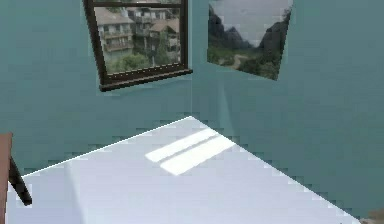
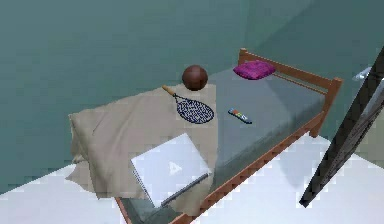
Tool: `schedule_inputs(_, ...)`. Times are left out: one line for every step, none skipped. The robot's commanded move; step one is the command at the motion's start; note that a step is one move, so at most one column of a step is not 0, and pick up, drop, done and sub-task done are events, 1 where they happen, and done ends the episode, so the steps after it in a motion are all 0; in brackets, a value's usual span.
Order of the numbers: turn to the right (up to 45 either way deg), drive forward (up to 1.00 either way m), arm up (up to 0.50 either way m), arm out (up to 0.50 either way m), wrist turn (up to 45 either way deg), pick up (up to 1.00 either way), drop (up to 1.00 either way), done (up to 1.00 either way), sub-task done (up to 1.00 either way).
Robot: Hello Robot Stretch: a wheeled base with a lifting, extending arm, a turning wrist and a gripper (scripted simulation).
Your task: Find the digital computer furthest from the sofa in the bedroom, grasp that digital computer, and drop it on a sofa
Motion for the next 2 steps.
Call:
schedule_inputs(0.0, 0.00, 0.50, 0.00, 0.0, 0.00, 0.00, 0.00, 0.00)
schedule_inputs(0.0, 0.00, 0.14, 0.00, 0.0, 0.00, 0.00, 0.00, 0.00)
